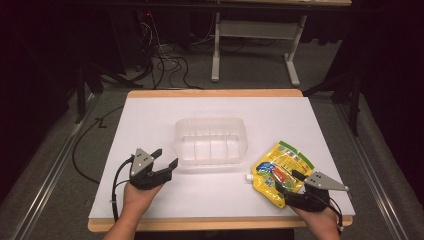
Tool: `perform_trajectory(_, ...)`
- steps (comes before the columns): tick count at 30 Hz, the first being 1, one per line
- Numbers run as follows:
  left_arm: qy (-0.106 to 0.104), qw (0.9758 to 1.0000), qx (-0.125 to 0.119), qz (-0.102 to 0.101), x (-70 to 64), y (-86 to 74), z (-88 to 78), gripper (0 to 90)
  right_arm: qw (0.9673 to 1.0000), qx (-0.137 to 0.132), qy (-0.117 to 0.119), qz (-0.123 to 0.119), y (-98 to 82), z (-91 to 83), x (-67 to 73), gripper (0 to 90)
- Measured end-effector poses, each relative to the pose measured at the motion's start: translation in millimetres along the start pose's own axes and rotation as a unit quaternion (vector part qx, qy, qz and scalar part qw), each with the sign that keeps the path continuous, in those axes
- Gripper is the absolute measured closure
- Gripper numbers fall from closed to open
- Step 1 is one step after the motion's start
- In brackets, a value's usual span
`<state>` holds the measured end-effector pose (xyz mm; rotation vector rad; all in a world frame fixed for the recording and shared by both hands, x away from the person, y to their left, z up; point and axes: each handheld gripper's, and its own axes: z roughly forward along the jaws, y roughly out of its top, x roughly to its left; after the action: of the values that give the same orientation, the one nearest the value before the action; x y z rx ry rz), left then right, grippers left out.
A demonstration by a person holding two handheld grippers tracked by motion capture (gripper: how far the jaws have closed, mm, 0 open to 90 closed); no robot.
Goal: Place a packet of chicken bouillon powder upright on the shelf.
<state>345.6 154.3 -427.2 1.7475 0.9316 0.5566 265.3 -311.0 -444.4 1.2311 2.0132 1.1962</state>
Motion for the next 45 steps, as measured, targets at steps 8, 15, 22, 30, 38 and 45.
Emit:
perform_trajectory(8, -0.013, 0.9999, -0.009, -0.008, -3.6, 7.9, 11.3, 33.6, 0.9996, 0.027, 0.011, -0.006, -12.0, -3.0, 4.8, 20.1)
perform_trajectory(15, -0.019, 0.9998, -0.007, -0.003, -7.8, 9.4, 19.9, 34.1, 0.9984, 0.053, 0.017, -0.015, -18.6, -1.1, 9.8, 17.1)
perform_trajectory(22, -0.022, 0.9997, -0.008, -0.006, -8.0, 10.0, 20.4, 34.4, 0.9967, 0.073, 0.024, -0.024, -21.4, 5.7, 16.0, 14.8)
perform_trajectory(30, -0.024, 0.9997, -0.007, -0.005, -8.9, 9.6, 20.5, 34.7, 0.9939, 0.098, 0.023, -0.044, -25.3, 14.4, 19.4, 12.7)
perform_trajectory(38, -0.026, 0.9997, -0.005, -0.004, -9.0, 9.2, 21.5, 34.7, 0.9899, 0.126, 0.008, -0.064, -29.9, 20.7, 18.9, 12.4)
perform_trajectory(45, -0.027, 0.9996, -0.002, -0.003, -9.3, 8.9, 21.7, 34.7, 0.9902, 0.119, -0.012, -0.071, -29.5, 19.3, 16.4, 16.8)
